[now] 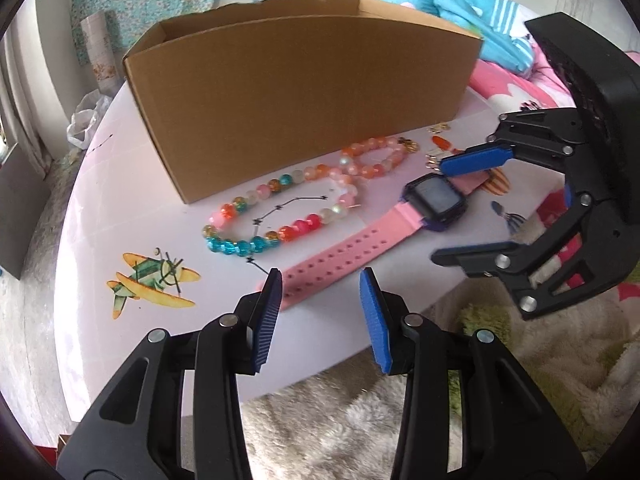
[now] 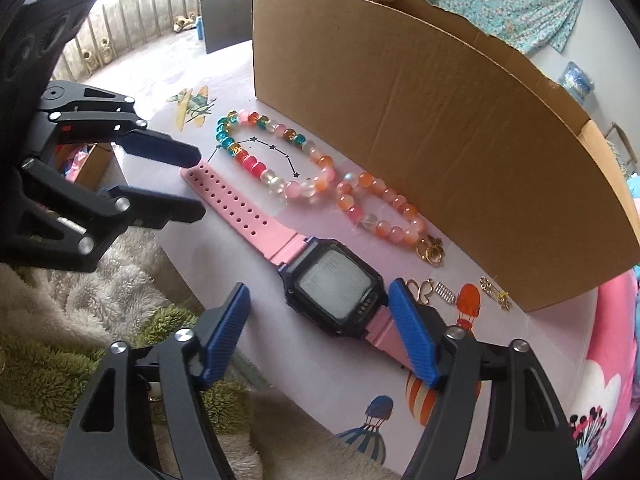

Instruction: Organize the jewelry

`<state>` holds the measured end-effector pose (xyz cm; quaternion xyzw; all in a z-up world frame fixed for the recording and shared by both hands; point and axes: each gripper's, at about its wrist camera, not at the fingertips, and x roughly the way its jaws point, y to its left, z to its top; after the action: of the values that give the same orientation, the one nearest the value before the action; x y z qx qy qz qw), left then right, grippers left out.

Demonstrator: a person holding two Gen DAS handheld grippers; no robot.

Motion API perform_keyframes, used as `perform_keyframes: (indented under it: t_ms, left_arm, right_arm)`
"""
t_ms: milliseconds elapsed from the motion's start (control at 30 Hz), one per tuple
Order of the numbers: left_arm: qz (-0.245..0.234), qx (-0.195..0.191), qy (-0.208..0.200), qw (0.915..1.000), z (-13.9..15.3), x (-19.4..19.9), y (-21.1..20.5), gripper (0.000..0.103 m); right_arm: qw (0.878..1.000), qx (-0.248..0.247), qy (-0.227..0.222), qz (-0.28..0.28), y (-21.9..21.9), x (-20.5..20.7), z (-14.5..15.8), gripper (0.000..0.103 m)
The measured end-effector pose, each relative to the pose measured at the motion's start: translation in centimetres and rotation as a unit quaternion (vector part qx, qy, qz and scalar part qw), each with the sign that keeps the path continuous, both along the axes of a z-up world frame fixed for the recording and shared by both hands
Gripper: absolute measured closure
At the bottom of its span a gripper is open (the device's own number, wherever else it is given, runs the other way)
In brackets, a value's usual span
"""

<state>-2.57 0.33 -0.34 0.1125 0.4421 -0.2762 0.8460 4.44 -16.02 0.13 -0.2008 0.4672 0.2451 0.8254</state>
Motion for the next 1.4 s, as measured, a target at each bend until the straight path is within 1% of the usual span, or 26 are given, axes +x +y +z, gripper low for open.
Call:
perform_keyframes:
  t_ms: [100,167,267,367,433,467,500,567,633,733,767,900,933,967,1000,1033,1167,1233,1333,1400]
  left_arm:
    - [-0.021,0.007,-0.014,0.9997,0.3,-1.2,-0.7,0.064]
    - [-0.03,0.012,-0.023,0.9992,0.5,-1.6,-1.3,0.064]
    - [-0.043,0.021,-0.035,0.9982,0.7,-1.5,-2.0,0.064]
    - [-0.053,0.039,-0.056,0.9963,0.8,-1.6,-2.7,0.064]
    - [-0.059,0.056,-0.076,0.9938,1.0,-1.7,-3.2,0.064]
    - [-0.061,0.062,-0.084,0.9927,1.0,-1.7,-3.6,0.064]
    - [-0.066,0.071,-0.094,0.9908,1.0,-1.8,-3.9,0.064]
    - [-0.075,0.089,-0.109,0.9872,0.9,-1.7,-4.6,0.064]
    - [-0.079,0.108,-0.118,0.984,0.5,-1.5,-5.1,0.064]
    - [-0.081,0.119,-0.126,0.9815,0.2,-1.0,-5.4,0.064]
    - [-0.082,0.119,-0.128,0.9812,0.2,-0.7,-5.3,0.064]
    - [-0.082,0.139,-0.137,0.9774,-0.3,-0.3,-5.8,0.065]
    - [-0.081,0.142,-0.138,0.9768,-0.4,-0.8,-6.1,0.075]
    - [-0.079,0.145,-0.138,0.9766,-0.3,-0.8,-5.3,0.085]
    - [-0.076,0.147,-0.137,0.9766,-0.4,-0.8,-5.2,0.089]
    - [-0.073,0.147,-0.137,0.9769,-0.2,-0.5,-5.1,0.093]
    - [-0.07,0.111,-0.111,0.9851,0.6,0.2,-4.0,0.095]
    - [-0.069,0.094,-0.091,0.989,0.9,0.8,-3.8,0.095]
    - [-0.063,0.065,-0.051,0.9946,1.1,2.2,-2.9,0.096]
    - [-0.058,0.06,-0.042,0.9956,1.2,2.4,-2.5,0.097]
  right_arm:
    - [1.0,0.002,-0.001,-0.011,-0.2,-0.4,0.1,0.05]
    - [1.0,0.005,0.008,-0.016,-0.6,-0.3,0.1,0.054]
    - [0.999,0.012,0.029,-0.011,-1.2,0.3,0.0,0.055]
    - [0.999,0.002,0.032,0.003,-1.0,0.3,0.0,0.055]
    - [0.999,0.005,0.043,0.011,-0.9,0.6,0.0,0.058]
    - [0.998,0.01,0.053,0.015,-0.9,0.6,0.0,0.063]
    - [0.998,0.014,0.062,0.017,-1.0,1.7,0.1,0.066]
    - [0.996,0.033,0.084,0.024,-1.4,2.4,0.0,0.066]
    - [0.994,0.038,0.092,0.036,-1.6,2.8,0.0,0.066]
    - [0.994,0.029,0.091,0.053,-1.4,2.8,-0.1,0.067]
    - [0.994,0.026,0.09,0.058,-1.6,3.6,0.1,0.067]
    - [0.994,0.032,0.089,0.06,-1.4,3.6,0.1,0.067]
    - [0.994,0.034,0.087,0.059,-1.5,3.9,0.1,0.067]
    - [0.994,0.038,0.085,0.056,-1.6,3.8,0.1,0.067]
    - [0.994,0.041,0.083,0.052,-2.2,3.9,0.1,0.067]
    - [0.995,0.046,0.08,0.046,-2.6,3.6,0.2,0.067]
    - [0.996,0.06,0.064,0.018,-3.4,2.5,0.1,0.066]
    - [0.997,0.057,0.053,0.006,-3.5,1.6,0.1,0.066]
    - [0.998,0.048,0.036,-0.009,-3.8,0.6,0.0,0.066]
    - [0.999,0.038,0.026,-0.021,-4.0,0.1,0.0,0.066]
